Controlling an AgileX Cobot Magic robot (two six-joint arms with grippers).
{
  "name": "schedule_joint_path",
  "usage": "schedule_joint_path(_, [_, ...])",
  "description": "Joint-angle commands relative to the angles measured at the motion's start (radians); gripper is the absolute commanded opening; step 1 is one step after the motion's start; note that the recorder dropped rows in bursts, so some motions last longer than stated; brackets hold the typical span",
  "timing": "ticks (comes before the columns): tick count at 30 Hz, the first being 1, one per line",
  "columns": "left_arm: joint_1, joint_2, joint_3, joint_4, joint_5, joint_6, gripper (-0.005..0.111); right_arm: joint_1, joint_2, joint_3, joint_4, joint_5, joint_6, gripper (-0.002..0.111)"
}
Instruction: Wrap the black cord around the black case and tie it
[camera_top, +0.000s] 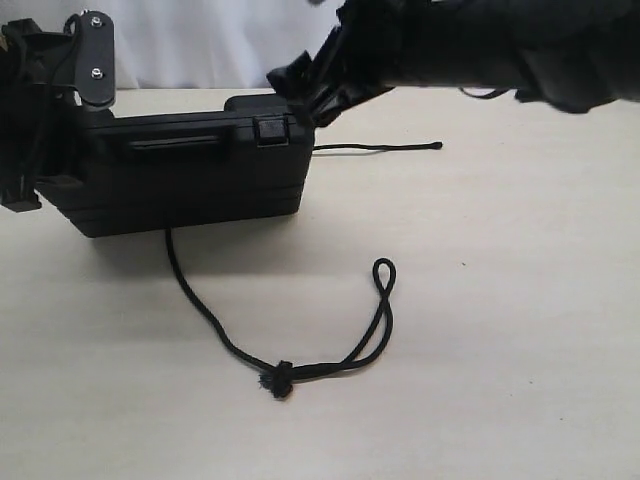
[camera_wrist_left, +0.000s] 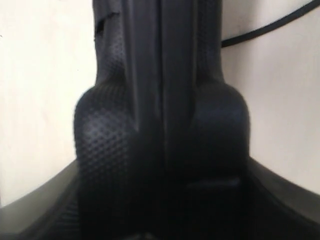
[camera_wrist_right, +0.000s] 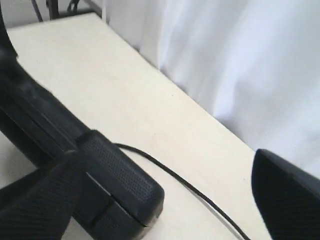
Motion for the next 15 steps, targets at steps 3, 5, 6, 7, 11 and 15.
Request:
schedule_joint_path(3, [0.000,-0.010,0.039,0.000,-0.021,0.000,0.000,-0.094,-0.078,-0.001,-0.386,0.282,0.521,0.085])
schedule_joint_path(5, [0.000,-0.010,0.048,0.000,-0.034,0.000,0.000,-0.114,-0.082,-0.001,-0.690,0.410,0.822,0.085])
schedule_joint_path(6, [0.000,-0.010,0.050,0.000,-0.040,0.000,0.000,-0.116,-0.082,-0.001,-0.795,0.463,0.960,0.085])
schedule_joint_path(7, [0.000,-0.010,0.053,-0.004,-0.041,0.000,0.000,-0.116,-0.079,0.004,-0.912,0.534,1.077,0.085])
schedule_joint_path(11, [0.000,-0.010,0.053,-0.044,-0.036,0.000,0.000,-0.116,-0.054,0.076,-0.955,0.579,1.240,0.073])
schedule_joint_path(15, [0.000,-0.010,0.053,-0.054,-0.031,0.002,0.000,-0.112,0.010,0.181,-0.830,0.530,1.290,0.065])
